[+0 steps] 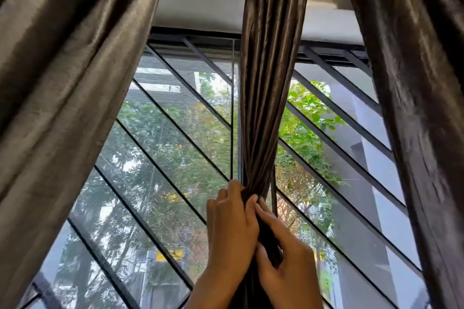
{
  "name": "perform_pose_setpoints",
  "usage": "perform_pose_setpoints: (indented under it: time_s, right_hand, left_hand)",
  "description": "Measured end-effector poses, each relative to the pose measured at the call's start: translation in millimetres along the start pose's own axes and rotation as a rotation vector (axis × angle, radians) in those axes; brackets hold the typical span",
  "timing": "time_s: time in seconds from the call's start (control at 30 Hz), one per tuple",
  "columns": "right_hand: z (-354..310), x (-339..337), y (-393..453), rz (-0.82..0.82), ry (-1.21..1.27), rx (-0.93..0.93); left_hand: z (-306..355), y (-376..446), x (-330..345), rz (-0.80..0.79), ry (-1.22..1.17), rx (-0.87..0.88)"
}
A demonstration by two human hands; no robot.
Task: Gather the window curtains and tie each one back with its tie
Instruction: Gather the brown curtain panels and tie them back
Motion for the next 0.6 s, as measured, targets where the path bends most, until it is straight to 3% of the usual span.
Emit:
perform_pose_setpoints:
  time_s: [0.17,0.33,0.43,0.53,0.6]
  right_hand:
    - [2.9,-4.1,1.0,0.001,-0.189,-0.126]
    - [-5.8,-4.6,-1.6,-0.095,-0.365,-0.255]
    - [-8.4,-21.3,-1.5,-0.152,-0.122,-0.080]
    - [-4.1,-43.4,8.3,0.133,-0.011,0.096]
    - [-5.2,-50.2,16.8,0.132,-0.046,0.199]
  left_hand:
    - [-0.2,-3.2,-0.1,-0.102,-0.391,-0.133]
    - [-2.0,2.0,-6.4,-0.018,-0.664,-0.279]
    - [-5.2,6.7,-6.4,0.029,-0.627,-0.351]
    - [-4.4,10.1,-7.6,0.022,-0.647,-0.340]
    - [-3.0,10.6,-9.0,-0.010,-0.709,-0.328]
Point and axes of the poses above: each hand's wrist, its own y-axis towards the middle knuckle, its own x-axis out of the palm, z = x × y, the point moved 1 cm from there along y, towards the middle knuckle, and after that the axes turned 13 degrees about x, right-handed, at the moved point
